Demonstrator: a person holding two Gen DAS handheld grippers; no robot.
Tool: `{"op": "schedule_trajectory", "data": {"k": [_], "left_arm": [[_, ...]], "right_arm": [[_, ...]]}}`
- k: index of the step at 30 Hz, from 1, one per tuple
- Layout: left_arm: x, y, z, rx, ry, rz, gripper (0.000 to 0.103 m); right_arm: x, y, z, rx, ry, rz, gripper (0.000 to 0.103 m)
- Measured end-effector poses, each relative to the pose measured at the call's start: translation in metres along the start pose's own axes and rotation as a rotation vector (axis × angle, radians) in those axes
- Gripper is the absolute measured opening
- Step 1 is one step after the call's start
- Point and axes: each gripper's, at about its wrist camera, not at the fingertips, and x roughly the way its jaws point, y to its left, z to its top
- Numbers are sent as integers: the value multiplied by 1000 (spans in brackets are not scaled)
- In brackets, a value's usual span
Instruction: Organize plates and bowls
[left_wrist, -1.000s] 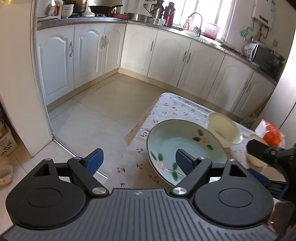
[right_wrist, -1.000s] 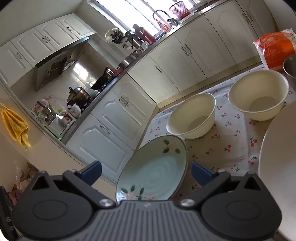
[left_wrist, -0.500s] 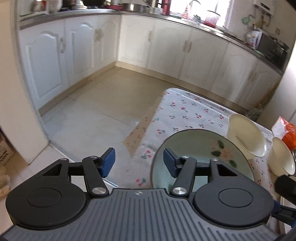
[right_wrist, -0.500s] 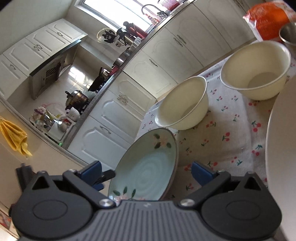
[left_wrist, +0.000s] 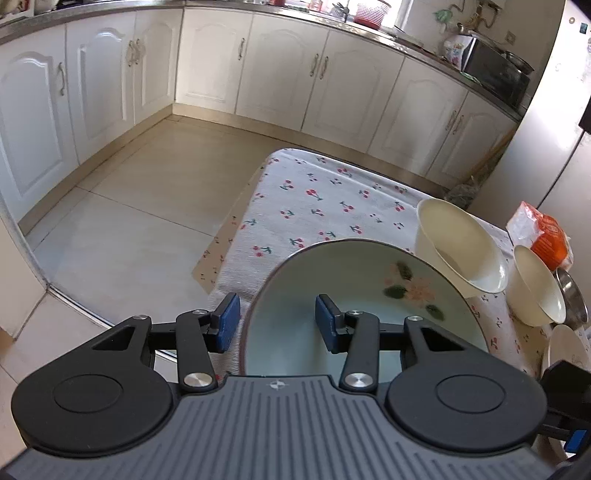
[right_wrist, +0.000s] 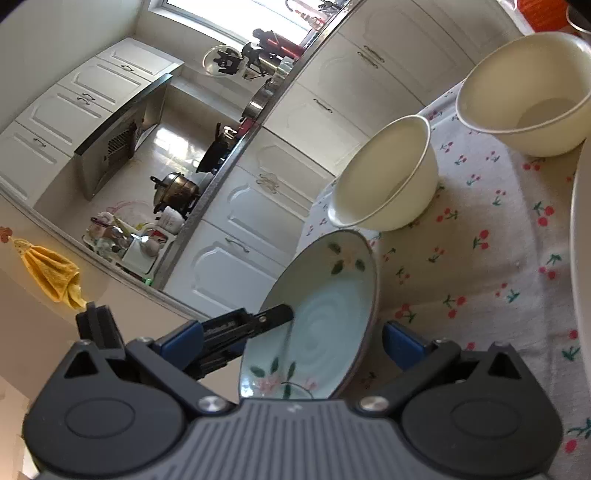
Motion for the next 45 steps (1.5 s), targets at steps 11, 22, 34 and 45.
{"op": "schedule_trajectory", "data": {"k": [11, 22, 34, 45], "left_arm": [[-4, 3, 0, -71, 20, -13, 45], [-15, 0, -4, -145, 42, -12, 44], [-31, 0, -15, -162, 23, -1, 44], [-52, -6, -30, -148, -3, -13, 43]], "right_arm": [[1, 2, 0, -24, 0, -10, 103], [-6, 4, 1, -35, -43, 14, 103], [-11, 12, -1, -102, -66, 54, 103], [-20, 16, -7, -169, -75, 51, 103]]}}
